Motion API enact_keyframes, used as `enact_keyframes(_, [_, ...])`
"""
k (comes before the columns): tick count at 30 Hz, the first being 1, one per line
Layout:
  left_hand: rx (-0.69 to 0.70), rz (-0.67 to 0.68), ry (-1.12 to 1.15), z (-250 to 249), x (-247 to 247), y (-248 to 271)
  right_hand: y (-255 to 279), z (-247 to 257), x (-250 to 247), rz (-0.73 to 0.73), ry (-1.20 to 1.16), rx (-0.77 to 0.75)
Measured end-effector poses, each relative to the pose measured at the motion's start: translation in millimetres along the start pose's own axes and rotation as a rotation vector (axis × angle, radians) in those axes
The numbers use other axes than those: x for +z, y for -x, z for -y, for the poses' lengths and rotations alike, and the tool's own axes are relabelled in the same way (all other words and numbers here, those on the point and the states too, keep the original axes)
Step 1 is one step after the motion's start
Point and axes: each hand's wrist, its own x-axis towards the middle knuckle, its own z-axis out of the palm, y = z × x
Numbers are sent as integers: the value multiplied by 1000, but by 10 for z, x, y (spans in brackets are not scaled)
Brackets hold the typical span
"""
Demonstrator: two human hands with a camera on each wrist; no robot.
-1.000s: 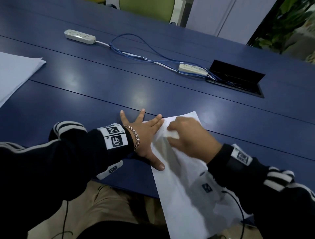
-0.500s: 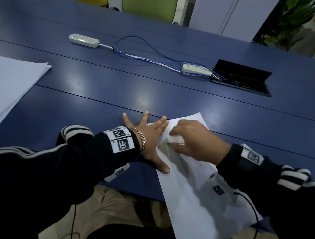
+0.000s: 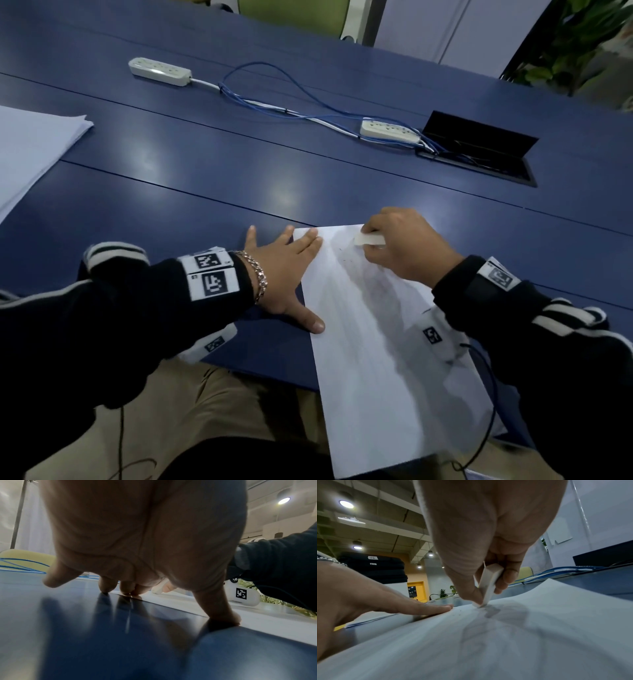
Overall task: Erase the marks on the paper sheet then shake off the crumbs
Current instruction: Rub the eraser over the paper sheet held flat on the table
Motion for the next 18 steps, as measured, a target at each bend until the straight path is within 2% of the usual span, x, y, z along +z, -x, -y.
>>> enact_keyframes(5, [1,29,7,-30,-1,26,-15,103,40,-22,29,28])
enact_keyframes(13, [38,-42,-109,-78,29,0,109,253,47,-38,13,77])
enact_keyframes(15, [35,-30,-129,-91,10,-6,184,354,47,-30,9,13])
enact_keyframes(18, [27,-17,-133,-102,7,14,370,542,109,0,-13,-190])
